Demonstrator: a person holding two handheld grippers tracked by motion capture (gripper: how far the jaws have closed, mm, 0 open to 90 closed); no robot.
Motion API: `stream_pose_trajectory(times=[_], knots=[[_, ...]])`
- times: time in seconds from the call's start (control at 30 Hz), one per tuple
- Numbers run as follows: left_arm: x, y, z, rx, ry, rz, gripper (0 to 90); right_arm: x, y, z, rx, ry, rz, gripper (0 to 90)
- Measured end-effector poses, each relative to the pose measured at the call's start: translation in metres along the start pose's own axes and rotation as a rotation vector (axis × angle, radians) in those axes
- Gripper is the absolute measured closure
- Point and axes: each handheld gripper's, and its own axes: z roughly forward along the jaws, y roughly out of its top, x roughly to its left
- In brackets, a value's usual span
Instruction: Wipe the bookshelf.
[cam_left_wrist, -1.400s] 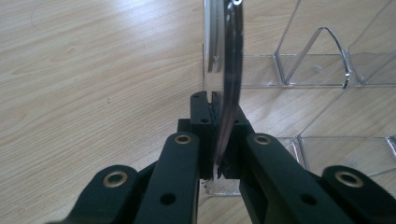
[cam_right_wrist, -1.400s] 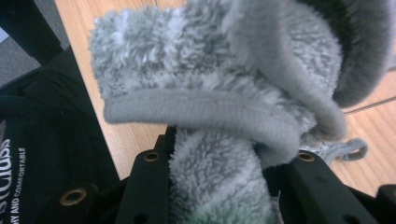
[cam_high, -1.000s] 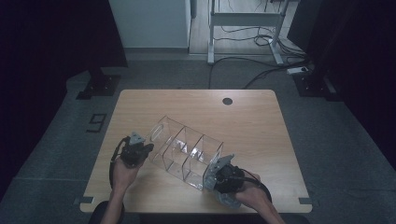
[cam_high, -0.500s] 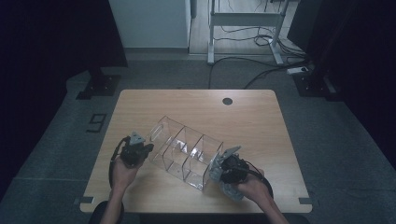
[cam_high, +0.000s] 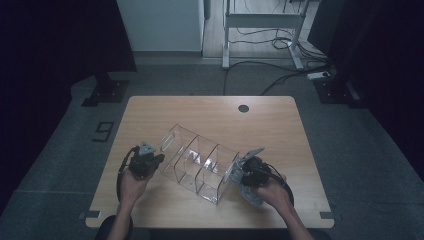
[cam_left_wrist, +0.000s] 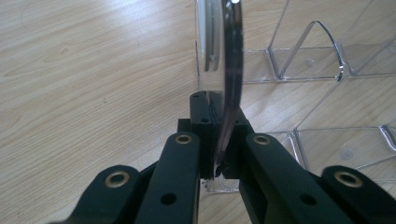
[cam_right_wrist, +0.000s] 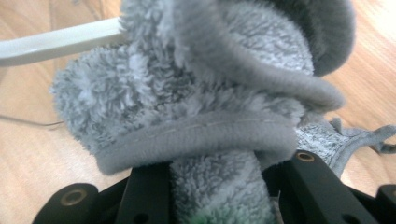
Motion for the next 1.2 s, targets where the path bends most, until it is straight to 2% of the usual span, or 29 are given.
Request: stream_pose_trajectory(times=[0.4, 0.63, 0.93, 1.1, 1.2], knots=[[0.000, 0.000, 0.000, 0.000, -0.001, -0.002, 87.1, -0.021, 0.005, 0.003, -0.012, -0.038, 0.040, 64.1], [-0.001, 0.000, 0.001, -0.003, 0.006, -0.006, 87.0, -0.018, 0.005, 0.007, -0.002, -0.054, 0.022, 64.1], [0.000, 0.000, 0.001, -0.005, 0.002, -0.017, 86.9, -0.017, 0.002, 0.024, 0.059, -0.068, -0.008, 64.2], [0.000, 0.000, 0.001, -0.006, 0.001, -0.021, 86.9, -0.017, 0.000, 0.033, 0.086, -0.063, -0.007, 64.1], [0.000, 0.000, 0.001, -0.007, 0.000, -0.022, 86.9, -0.019, -0.002, 0.035, 0.084, -0.053, 0.002, 64.1]])
